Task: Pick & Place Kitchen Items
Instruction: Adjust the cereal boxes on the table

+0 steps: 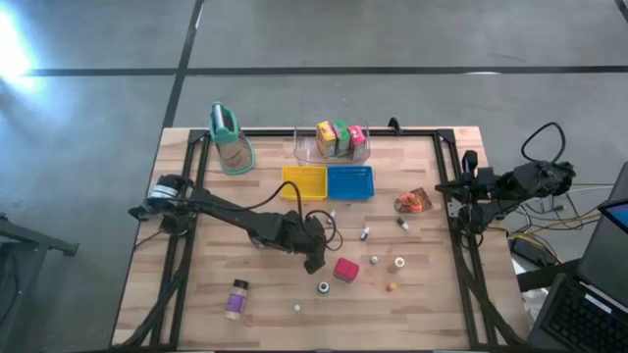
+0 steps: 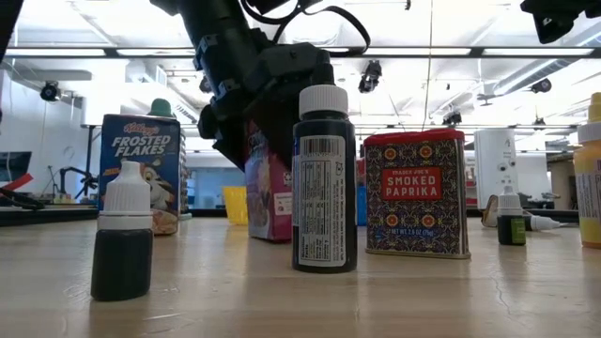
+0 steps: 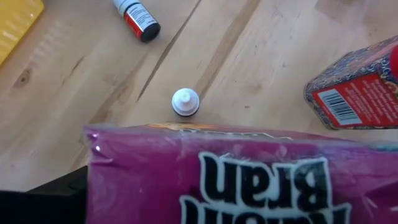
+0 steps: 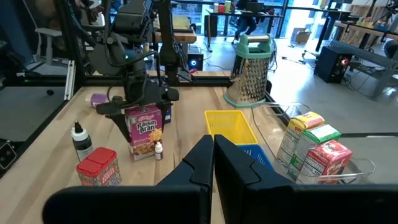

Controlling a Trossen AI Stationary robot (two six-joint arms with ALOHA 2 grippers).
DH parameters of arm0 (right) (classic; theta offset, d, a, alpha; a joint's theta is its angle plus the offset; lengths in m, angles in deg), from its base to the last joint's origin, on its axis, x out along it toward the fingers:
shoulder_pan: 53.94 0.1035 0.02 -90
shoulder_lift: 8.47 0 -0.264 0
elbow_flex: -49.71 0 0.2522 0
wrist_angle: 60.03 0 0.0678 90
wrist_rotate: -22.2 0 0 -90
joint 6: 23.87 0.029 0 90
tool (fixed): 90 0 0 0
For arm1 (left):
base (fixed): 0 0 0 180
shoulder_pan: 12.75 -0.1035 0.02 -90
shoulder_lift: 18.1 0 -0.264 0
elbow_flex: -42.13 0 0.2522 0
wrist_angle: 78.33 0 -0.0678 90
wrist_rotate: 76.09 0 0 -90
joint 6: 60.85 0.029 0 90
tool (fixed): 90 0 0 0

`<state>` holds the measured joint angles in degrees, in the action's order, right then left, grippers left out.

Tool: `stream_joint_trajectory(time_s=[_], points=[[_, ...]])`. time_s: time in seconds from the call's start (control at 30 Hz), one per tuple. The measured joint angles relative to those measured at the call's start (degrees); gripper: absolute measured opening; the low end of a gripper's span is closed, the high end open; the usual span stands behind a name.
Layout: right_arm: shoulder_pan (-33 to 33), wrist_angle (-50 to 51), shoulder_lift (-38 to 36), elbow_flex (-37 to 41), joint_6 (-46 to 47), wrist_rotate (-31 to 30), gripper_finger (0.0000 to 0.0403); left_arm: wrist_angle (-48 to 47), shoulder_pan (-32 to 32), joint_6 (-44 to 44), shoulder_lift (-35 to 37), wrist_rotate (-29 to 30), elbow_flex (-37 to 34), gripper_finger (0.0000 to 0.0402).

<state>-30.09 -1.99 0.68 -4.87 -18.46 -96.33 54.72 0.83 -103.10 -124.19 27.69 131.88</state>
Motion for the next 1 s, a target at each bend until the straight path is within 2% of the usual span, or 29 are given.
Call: stream_joint_trajectory(time_s=[0.2, 0.67, 0.87, 1.0], points=[[0.00, 0.00, 0.00, 0.01, 0.00, 0.01, 0.0008, -0.36, -0.07, 0.05, 0.07, -0.12, 0.07, 0.0400], [-0.01, 0.00, 0.00, 0.02, 0.00, -0.01, 0.0008, -0.77, -0.20, -0.10, 1.46, -5.50, 0.53, 0.0400], [0.01, 0.00, 0.00, 0.00, 0.00, 0.01, 0.0008, -1.37, -0.20, -0.34, 1.51, -5.66, 1.20, 0.0400], [0.00, 0.00, -0.01, 0.01, 0.00, 0.01, 0.0008, -5.14, -0.20, -2.22, 1.51, -4.82, 1.07, 0.0400]])
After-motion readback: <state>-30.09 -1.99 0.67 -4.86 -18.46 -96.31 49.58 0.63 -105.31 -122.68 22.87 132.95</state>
